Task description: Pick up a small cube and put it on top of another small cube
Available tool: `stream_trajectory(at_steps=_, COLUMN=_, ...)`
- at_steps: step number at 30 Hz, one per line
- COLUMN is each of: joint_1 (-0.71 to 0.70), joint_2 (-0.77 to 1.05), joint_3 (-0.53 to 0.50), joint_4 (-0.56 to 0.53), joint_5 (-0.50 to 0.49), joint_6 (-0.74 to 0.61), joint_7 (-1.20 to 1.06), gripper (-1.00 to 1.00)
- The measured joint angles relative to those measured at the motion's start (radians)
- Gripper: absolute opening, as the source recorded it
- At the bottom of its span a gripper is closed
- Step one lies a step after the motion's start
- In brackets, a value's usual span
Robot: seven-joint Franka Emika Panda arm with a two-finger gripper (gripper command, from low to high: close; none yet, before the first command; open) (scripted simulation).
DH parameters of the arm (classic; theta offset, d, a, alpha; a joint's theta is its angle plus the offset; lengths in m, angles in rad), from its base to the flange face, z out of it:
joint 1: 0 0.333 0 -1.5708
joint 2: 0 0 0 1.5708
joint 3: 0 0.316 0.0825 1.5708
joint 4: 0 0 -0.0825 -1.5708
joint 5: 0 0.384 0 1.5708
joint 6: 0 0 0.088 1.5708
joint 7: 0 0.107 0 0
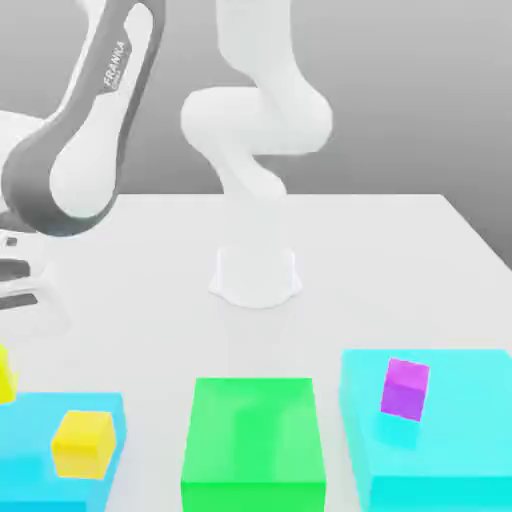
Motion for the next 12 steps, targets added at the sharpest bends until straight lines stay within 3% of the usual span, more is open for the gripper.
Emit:
stream_trajectory(at_steps=2, joint_1=0.117, joint_2=0.053, joint_3=-0.127, joint_4=0.068, joint_5=0.053, joint_6=-0.061, joint_7=0.002, gripper=-1.00)
stream_trajectory(at_steps=9, joint_1=0.062, joint_2=0.169, joint_3=-0.057, joint_4=0.076, joint_5=0.155, joint_6=0.021, joint_7=-0.047, gripper=-1.00)
stream_trajectory(at_steps=10, joint_1=0.056, joint_2=0.178, joint_3=-0.049, joint_4=0.075, joint_5=0.165, joint_6=0.029, joint_7=-0.053, gripper=1.00)
stream_trajectory(at_steps=12, joint_1=0.056, joint_2=0.178, joint_3=-0.049, joint_4=0.075, joint_5=0.165, joint_6=0.029, joint_7=-0.053, gripper=1.00)
